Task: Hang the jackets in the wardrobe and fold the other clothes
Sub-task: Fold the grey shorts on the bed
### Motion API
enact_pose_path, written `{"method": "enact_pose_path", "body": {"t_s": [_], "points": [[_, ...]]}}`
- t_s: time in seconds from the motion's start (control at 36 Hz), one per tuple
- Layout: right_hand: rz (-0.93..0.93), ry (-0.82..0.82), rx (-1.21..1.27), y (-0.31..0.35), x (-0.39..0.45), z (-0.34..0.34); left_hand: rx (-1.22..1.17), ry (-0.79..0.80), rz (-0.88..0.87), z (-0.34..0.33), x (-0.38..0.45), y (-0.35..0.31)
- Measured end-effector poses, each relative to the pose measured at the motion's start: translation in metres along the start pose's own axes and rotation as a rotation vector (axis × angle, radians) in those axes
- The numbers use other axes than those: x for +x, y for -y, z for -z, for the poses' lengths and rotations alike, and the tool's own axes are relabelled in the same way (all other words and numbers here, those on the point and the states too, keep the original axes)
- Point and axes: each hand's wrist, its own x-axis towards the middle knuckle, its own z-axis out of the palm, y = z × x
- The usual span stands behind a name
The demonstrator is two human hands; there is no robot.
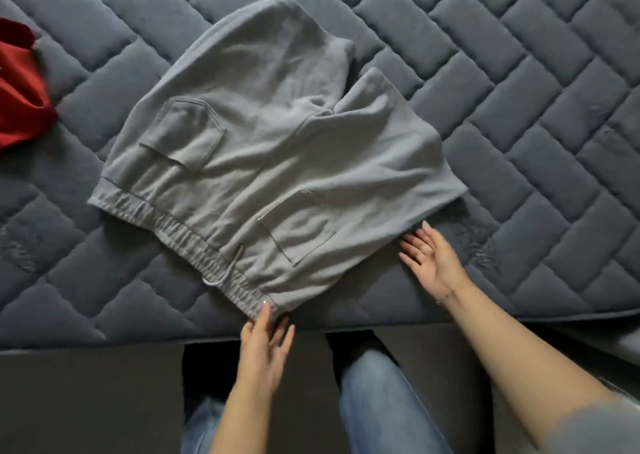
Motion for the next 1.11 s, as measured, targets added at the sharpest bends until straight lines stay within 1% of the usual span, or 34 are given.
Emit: {"method": "enact_pose_path", "body": {"t_s": [0.11, 0.17, 0.22, 0.28, 0.33, 0.39, 0.53, 0.64, 0.69, 0.72, 0.75, 0.78, 0.81, 0.83, 0.86, 0.89, 0.92, 0.94, 1.0, 1.06, 1.11], "points": [[0.009, 0.058, 0.082, 0.048, 0.026, 0.001, -0.197, -0.050, -0.097, -0.019, 0.001, 0.016], [0.022, 0.042, 0.080, 0.057, 0.036, -0.006, -0.214, -0.093, -0.146, -0.026, 0.002, 0.020], [0.047, -0.008, 0.103, 0.060, 0.041, -0.012, -0.187, -0.128, -0.195, -0.029, 0.001, 0.024], [0.056, -0.045, 0.178, 0.064, 0.042, -0.013, -0.167, -0.166, -0.244, -0.029, -0.002, 0.027], [0.046, -0.064, 0.279, 0.068, 0.041, -0.004, -0.147, -0.189, -0.314, -0.024, -0.005, 0.030], [0.022, -0.090, 0.319, 0.068, 0.037, 0.014, -0.112, -0.189, -0.362, -0.014, -0.009, 0.036], [-0.026, -0.180, 0.312, 0.051, 0.028, 0.060, -0.030, -0.171, -0.345, 0.005, -0.012, 0.056], [-0.004, -0.196, 0.279, 0.053, 0.032, 0.069, 0.045, -0.174, -0.346, 0.005, 0.000, 0.050], [0.032, -0.217, 0.228, 0.054, 0.035, 0.067, 0.179, -0.225, -0.321, 0.002, 0.002, 0.044], [0.077, -0.247, 0.190, 0.053, 0.036, 0.066, 0.296, -0.285, -0.292, 0.000, 0.001, 0.040], [0.145, -0.310, 0.123, 0.053, 0.037, 0.065, 0.455, -0.370, -0.254, -0.003, -0.003, 0.035], [0.220, -0.410, 0.012, 0.052, 0.037, 0.064, 0.657, -0.468, -0.230, -0.008, -0.010, 0.030], [0.310, -0.531, -0.149, 0.051, 0.035, 0.063, 0.853, -0.548, -0.264, -0.015, -0.018, 0.025], [0.412, -0.622, -0.320, 0.050, 0.031, 0.062, 1.016, -0.591, -0.375, -0.024, -0.024, 0.022], [0.531, -0.663, -0.474, 0.048, 0.027, 0.062, 1.141, -0.599, -0.533, -0.033, -0.029, 0.020], [0.660, -0.665, -0.611, 0.046, 0.025, 0.061, 1.234, -0.578, -0.683, -0.044, -0.033, 0.017], [0.789, -0.632, -0.739, 0.044, 0.023, 0.061, 1.310, -0.532, -0.797, -0.058, -0.035, 0.015], [0.904, -0.561, -0.865, 0.043, 0.021, 0.058, 1.378, -0.471, -0.874, -0.072, -0.036, 0.013], [1.069, -0.302, -1.092, 0.044, 0.020, 0.042, 1.481, -0.359, -0.984, -0.105, -0.031, 0.010], [1.183, -0.013, -1.306, 0.049, 0.026, 0.018, 1.558, -0.262, -1.095, -0.133, -0.019, 0.012], [1.260, 0.236, -1.478, 0.056, 0.037, -0.010, 1.660, -0.179, -1.190, -0.152, -0.001, 0.017]]}}
